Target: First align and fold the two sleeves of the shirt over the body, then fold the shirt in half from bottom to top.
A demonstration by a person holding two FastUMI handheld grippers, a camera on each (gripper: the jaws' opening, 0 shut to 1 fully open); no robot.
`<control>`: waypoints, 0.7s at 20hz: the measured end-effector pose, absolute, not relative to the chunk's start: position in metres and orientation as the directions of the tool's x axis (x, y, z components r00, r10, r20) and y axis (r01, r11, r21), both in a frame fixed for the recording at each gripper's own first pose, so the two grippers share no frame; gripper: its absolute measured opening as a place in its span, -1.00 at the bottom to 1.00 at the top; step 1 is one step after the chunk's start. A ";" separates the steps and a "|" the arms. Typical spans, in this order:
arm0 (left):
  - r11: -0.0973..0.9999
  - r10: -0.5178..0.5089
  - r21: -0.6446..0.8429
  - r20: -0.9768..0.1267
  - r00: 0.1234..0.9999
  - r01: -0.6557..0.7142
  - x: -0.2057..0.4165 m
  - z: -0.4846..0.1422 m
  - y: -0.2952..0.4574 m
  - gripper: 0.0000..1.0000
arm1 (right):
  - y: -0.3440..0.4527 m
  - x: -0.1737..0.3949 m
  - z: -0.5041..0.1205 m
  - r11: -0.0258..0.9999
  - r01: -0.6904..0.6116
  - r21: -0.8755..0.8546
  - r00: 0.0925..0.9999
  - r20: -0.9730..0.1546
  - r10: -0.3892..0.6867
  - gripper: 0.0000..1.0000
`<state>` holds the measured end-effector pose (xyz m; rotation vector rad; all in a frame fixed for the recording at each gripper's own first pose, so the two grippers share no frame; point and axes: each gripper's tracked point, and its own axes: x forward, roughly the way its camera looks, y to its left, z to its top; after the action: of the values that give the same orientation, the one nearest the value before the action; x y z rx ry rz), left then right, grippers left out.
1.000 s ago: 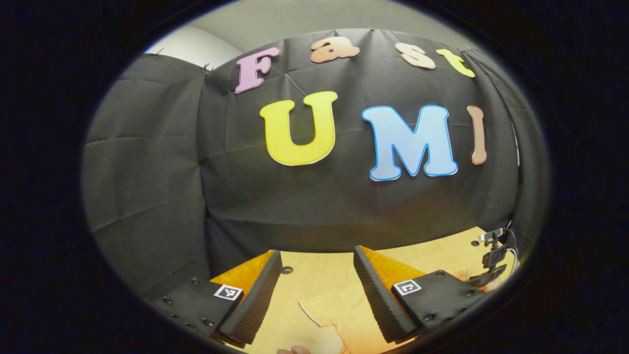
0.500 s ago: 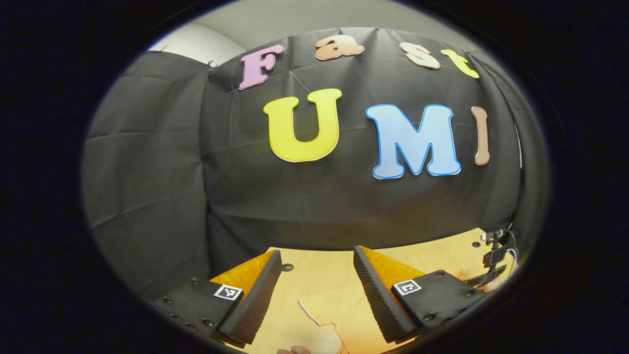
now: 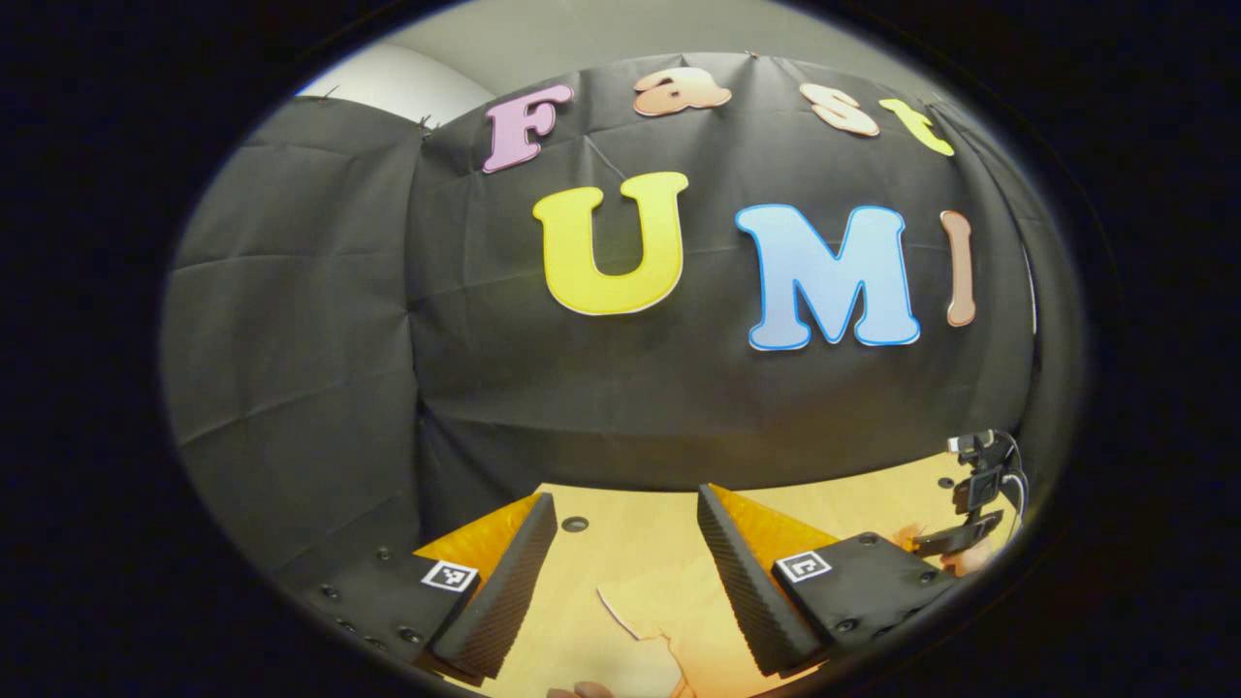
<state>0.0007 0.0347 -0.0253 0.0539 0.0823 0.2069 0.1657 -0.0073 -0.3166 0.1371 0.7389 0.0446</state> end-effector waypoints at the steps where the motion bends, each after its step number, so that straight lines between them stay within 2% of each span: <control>1: 0.977 0.209 0.063 -0.077 0.975 -0.204 -0.001 -0.027 0.037 0.92 | 0.012 0.169 -0.309 0.989 -0.033 0.145 0.749 -0.651 0.120 -0.98; 7: 0.973 0.230 0.055 -0.095 0.968 -0.226 -0.003 -0.034 0.047 0.92 | 0.111 0.158 -0.293 0.954 -0.264 0.144 0.722 -0.627 0.294 -0.98; 8: 0.972 0.233 0.055 -0.098 0.968 -0.229 -0.003 -0.036 0.049 1.00 | 0.122 0.155 -0.295 0.947 -0.289 0.141 0.708 -0.634 0.311 -0.98; 11: 0.970 0.241 0.058 -0.110 0.964 -0.236 -0.004 -0.042 0.055 1.00 | 0.140 0.140 -0.305 0.930 -0.344 0.133 0.663 -0.666 0.341 -0.94; 12: 0.969 0.244 0.058 -0.114 0.963 -0.238 -0.004 -0.045 0.057 0.92 | 0.144 0.136 -0.305 0.925 -0.354 0.135 0.651 -0.674 0.348 -0.88; 13: 0.970 0.241 0.056 -0.119 0.963 -0.236 -0.004 -0.048 0.058 1.00 | 0.146 0.135 -0.309 0.923 -0.361 0.133 0.648 -0.676 0.350 -0.84; 14: 0.970 0.242 0.056 -0.126 0.962 -0.237 -0.003 -0.052 0.058 0.92 | 0.146 0.134 -0.308 0.924 -0.362 0.126 0.651 -0.675 0.347 -0.80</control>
<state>-0.0033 0.0583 -0.0519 0.0403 0.1323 0.2427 0.1341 0.1457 -0.3081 -0.0206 0.7619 0.4027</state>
